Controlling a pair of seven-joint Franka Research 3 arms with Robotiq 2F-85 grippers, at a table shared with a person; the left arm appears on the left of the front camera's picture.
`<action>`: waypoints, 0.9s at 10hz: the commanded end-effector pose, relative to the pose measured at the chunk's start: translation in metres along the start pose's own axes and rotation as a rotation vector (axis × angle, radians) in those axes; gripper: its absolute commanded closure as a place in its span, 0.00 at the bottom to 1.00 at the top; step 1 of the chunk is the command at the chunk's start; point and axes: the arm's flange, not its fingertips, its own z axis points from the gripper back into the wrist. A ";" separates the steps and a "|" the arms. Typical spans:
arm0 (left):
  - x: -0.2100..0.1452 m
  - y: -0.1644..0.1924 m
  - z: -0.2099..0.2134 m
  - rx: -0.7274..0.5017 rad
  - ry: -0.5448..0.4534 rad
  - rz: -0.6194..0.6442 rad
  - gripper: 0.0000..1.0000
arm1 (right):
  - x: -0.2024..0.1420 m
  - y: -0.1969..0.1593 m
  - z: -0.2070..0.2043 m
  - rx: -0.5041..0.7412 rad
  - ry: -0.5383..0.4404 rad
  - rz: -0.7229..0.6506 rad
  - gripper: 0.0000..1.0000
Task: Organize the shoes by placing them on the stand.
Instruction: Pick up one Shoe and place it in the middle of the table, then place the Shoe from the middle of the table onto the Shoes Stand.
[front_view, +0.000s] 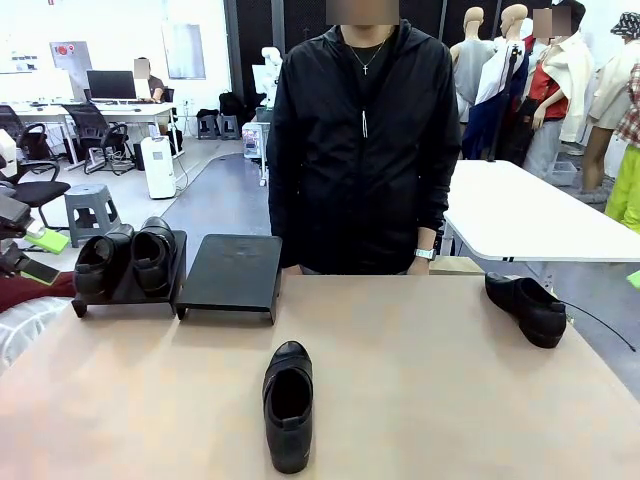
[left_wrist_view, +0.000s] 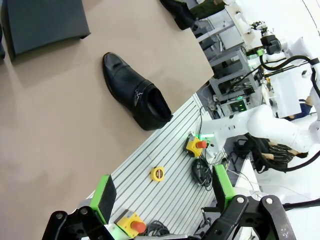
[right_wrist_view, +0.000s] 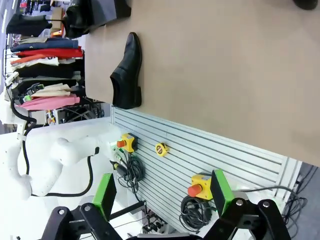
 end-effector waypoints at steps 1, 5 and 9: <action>0.000 0.000 0.002 -0.004 0.005 -0.014 0.00 | -0.004 0.000 0.004 -0.010 0.010 0.004 0.00; 0.000 0.000 0.002 -0.004 0.005 -0.014 0.00 | -0.004 0.000 0.004 -0.010 0.010 0.004 0.00; 0.017 -0.033 -0.043 0.059 0.111 0.061 0.00 | -0.004 0.000 0.004 -0.010 0.010 0.004 0.00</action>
